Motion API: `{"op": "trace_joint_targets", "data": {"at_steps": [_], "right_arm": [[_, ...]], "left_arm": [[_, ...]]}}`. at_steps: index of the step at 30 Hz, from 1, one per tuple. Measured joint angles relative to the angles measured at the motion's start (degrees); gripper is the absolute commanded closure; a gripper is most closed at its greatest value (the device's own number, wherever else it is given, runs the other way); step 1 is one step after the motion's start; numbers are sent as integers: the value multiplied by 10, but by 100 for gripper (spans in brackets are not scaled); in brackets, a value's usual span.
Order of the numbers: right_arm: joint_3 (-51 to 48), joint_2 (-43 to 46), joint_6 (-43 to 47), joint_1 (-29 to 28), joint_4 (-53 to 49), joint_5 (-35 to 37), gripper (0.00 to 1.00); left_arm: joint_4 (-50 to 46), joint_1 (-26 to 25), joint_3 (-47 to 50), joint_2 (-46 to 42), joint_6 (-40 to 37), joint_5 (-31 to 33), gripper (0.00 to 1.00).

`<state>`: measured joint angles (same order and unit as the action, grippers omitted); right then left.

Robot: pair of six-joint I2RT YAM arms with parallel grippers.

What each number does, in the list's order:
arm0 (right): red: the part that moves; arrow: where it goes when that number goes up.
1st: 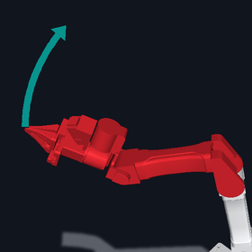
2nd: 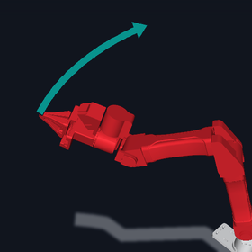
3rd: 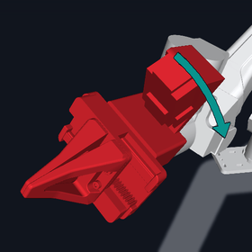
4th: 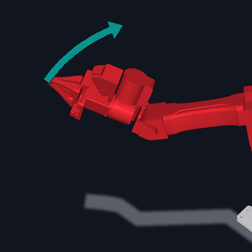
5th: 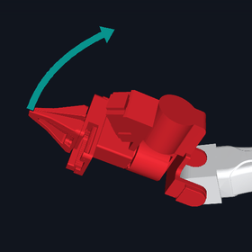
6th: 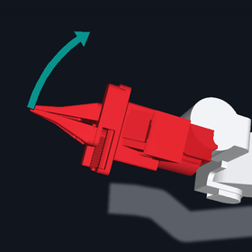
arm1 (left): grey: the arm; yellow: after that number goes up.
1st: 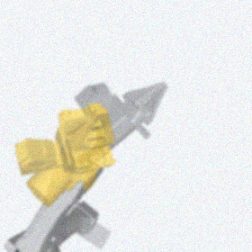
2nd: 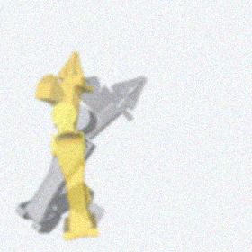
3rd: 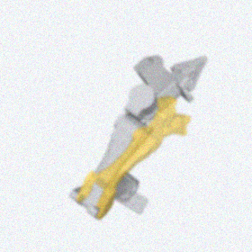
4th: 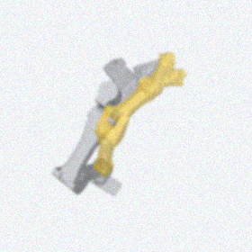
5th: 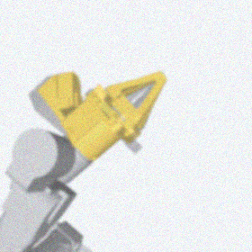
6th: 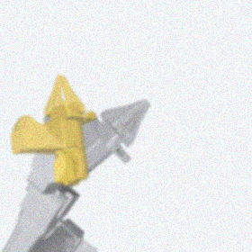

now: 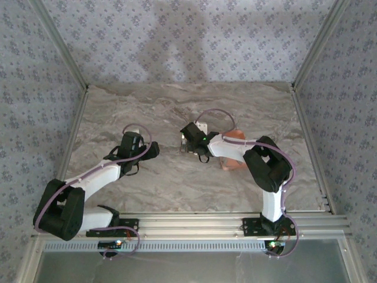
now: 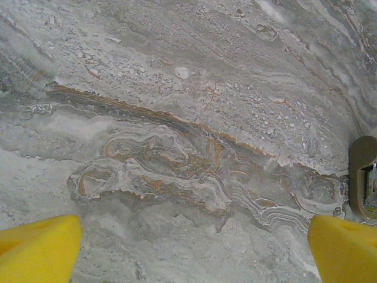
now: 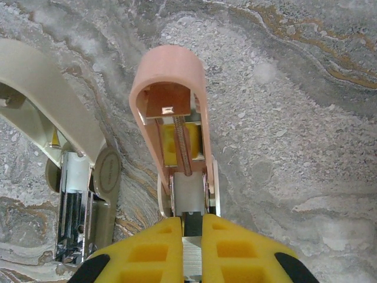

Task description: Load the staples into the stapler

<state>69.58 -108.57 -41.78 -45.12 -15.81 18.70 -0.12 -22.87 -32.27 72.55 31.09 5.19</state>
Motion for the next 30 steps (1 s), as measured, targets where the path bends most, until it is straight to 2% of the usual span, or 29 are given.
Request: {"op": "trace_joint_targets", "data": {"at_steps": [30], "right_arm": [[1,0,2,-4,-18,0,79]], "left_arm": [[0,0,0,0,0,0,2]]}}
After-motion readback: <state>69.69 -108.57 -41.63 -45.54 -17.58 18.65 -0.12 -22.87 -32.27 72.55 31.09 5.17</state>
